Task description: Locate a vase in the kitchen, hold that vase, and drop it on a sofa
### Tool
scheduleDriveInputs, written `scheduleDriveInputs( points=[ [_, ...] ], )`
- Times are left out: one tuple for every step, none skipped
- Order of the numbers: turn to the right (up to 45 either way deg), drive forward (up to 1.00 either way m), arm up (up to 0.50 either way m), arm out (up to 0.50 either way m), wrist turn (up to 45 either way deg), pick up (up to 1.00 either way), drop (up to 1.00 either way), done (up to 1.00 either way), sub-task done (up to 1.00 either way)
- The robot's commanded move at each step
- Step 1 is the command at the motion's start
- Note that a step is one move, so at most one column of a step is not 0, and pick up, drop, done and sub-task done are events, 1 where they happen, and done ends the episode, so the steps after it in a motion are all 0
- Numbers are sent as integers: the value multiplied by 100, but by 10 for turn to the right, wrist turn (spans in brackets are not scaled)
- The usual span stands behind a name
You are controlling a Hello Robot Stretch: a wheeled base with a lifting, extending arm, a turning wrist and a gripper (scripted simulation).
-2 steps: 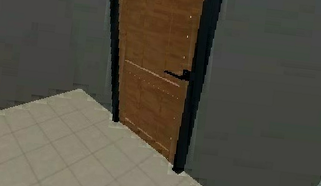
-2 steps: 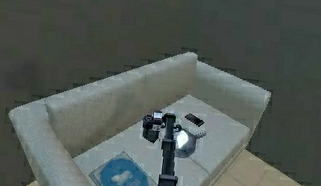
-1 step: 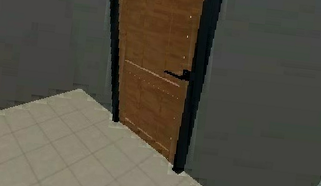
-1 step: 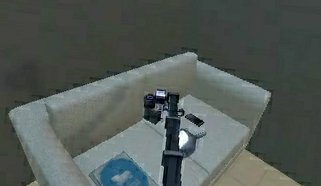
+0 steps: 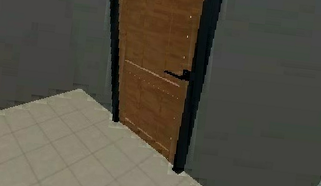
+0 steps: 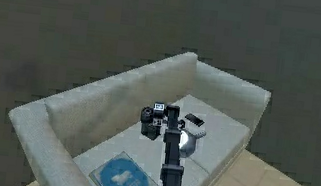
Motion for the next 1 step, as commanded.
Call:
scheduleDriveInputs(
  points=[
    [0,0,0,0,0,0,0,100,0]
  ],
)
